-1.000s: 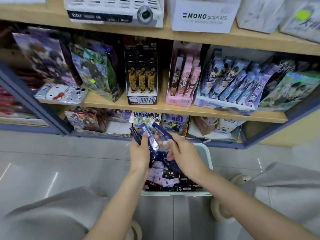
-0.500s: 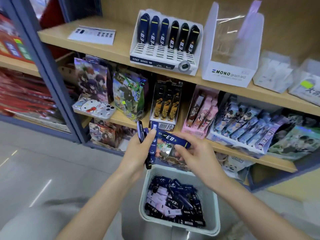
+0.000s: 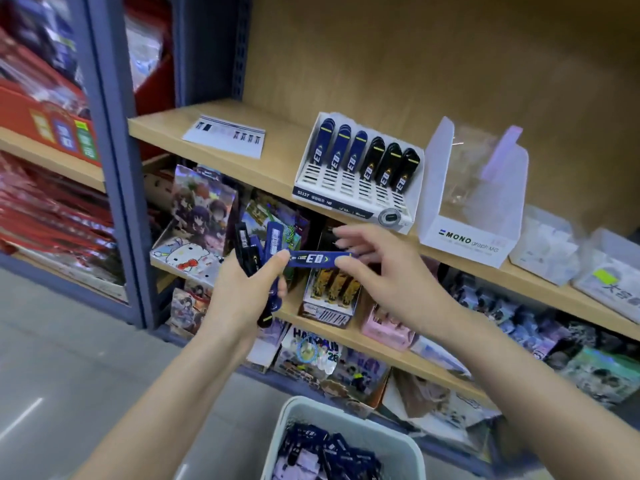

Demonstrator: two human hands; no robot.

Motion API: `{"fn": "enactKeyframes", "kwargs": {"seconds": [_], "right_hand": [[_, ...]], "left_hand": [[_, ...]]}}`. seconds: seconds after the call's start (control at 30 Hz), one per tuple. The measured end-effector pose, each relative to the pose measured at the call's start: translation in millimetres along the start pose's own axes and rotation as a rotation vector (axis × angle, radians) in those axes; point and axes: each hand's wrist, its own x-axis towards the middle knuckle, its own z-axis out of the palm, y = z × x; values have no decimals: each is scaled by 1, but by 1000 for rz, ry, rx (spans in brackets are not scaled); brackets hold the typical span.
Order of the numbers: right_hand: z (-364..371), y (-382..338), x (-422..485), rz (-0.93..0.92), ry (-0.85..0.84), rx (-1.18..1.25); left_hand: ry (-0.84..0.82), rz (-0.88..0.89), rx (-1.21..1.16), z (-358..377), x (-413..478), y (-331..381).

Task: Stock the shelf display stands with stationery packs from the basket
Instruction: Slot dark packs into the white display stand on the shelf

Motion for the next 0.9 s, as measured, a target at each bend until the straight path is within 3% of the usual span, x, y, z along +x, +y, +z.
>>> {"fn": "enactKeyframes", "kwargs": {"seconds": [0.1, 0.2, 0.3, 0.7, 0.83, 0.9], "right_hand": [[-15, 1, 31, -76, 166, -339], [-19, 13, 57, 4, 139, -480], [-10, 22, 70, 7, 49, -466], [20, 11, 109, -103, 72, -418], [31, -1, 104, -186, 271, -357], [36, -16, 89, -139, 301, -219]], "left_hand": [[74, -9, -73, -9, 11, 3], [97, 2, -93, -16, 18, 4], [95, 13, -126, -20, 23, 3], [138, 14, -254, -28, 31, 9], [164, 6, -272, -32, 31, 9], [181, 10, -282, -34, 31, 11]]}}
